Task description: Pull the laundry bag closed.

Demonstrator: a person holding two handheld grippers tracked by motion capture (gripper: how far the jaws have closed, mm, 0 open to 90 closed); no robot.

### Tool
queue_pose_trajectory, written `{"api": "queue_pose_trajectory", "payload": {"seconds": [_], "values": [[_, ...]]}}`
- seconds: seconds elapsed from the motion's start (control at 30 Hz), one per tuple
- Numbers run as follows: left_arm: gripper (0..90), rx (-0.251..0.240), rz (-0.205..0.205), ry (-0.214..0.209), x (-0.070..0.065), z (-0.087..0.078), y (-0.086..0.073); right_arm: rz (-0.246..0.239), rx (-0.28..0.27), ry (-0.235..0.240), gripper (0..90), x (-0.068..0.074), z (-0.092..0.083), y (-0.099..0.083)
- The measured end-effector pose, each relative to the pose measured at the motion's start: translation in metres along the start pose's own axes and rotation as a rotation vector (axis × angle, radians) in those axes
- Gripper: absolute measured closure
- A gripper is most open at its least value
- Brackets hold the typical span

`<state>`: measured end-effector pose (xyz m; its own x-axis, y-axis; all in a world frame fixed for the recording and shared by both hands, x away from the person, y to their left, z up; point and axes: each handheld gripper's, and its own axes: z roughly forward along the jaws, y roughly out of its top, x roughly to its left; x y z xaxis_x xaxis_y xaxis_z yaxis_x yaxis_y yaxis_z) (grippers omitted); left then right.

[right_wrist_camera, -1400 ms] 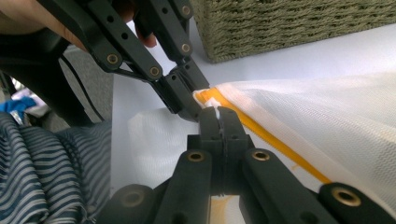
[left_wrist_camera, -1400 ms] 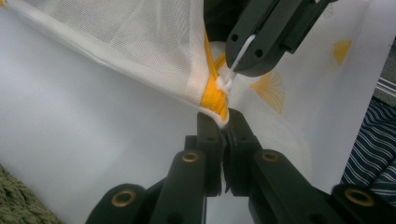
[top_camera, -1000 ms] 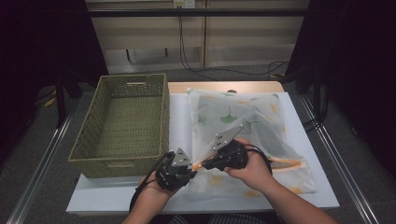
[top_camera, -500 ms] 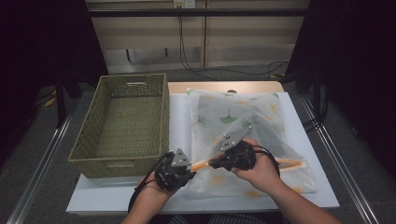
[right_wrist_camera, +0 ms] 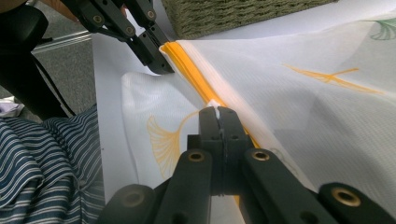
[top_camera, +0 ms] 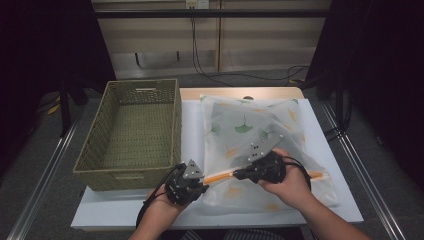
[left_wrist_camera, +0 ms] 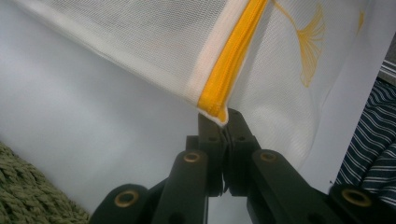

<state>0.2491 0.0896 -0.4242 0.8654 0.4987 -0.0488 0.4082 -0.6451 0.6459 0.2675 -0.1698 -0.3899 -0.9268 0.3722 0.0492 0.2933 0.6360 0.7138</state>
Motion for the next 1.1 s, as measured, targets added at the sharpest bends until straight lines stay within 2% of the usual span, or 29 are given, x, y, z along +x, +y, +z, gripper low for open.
{"api": "queue_pose_trajectory", "payload": {"seconds": [0.03,0.1,0.27,0.3,0.33,0.43,0.6,0.63,0.77,0.83,0.93,0.97,1.1], "values": [[88.1,-0.011,-0.016,0.003,-0.001,0.001,0.000,-0.002,0.001,0.001,90.0,0.000,-0.002,0.000],[88.1,-0.016,-0.010,0.005,-0.001,0.002,-0.001,0.000,0.005,-0.005,90.0,0.000,-0.004,-0.001],[88.1,0.004,0.005,-0.001,0.000,0.001,-0.001,-0.001,0.005,-0.011,90.0,0.000,-0.010,-0.005],[88.1,0.004,-0.005,0.001,-0.001,0.001,-0.001,0.007,0.006,-0.013,90.0,0.001,-0.012,-0.006],[88.1,0.018,0.008,-0.006,0.000,0.001,-0.001,0.007,0.004,-0.019,90.0,0.001,-0.013,-0.007],[88.1,-0.015,-0.011,-0.001,-0.001,0.003,-0.001,0.008,0.002,-0.023,90.0,0.001,-0.017,-0.010],[88.1,-0.011,-0.003,-0.001,-0.001,0.003,-0.001,0.013,-0.005,-0.033,90.0,0.003,-0.024,-0.013],[88.1,-0.017,-0.012,-0.002,-0.001,0.003,-0.001,0.015,-0.001,-0.033,90.0,0.003,-0.025,-0.014],[88.1,0.003,0.002,0.001,0.000,0.003,-0.001,0.017,-0.005,-0.057,90.0,0.004,-0.031,-0.019],[88.1,0.005,0.005,0.000,0.000,0.003,-0.001,0.026,-0.010,-0.052,90.0,0.004,-0.034,-0.021],[88.1,0.008,0.002,-0.002,0.000,0.003,-0.001,0.029,-0.009,-0.070,90.0,0.005,-0.040,-0.024],[88.1,0.023,0.007,0.001,0.000,0.002,0.000,0.030,-0.014,-0.069,90.0,0.005,-0.042,-0.025],[88.1,0.007,-0.001,-0.005,0.000,0.004,-0.001,0.038,-0.013,-0.081,90.0,0.005,-0.049,-0.029]]}}
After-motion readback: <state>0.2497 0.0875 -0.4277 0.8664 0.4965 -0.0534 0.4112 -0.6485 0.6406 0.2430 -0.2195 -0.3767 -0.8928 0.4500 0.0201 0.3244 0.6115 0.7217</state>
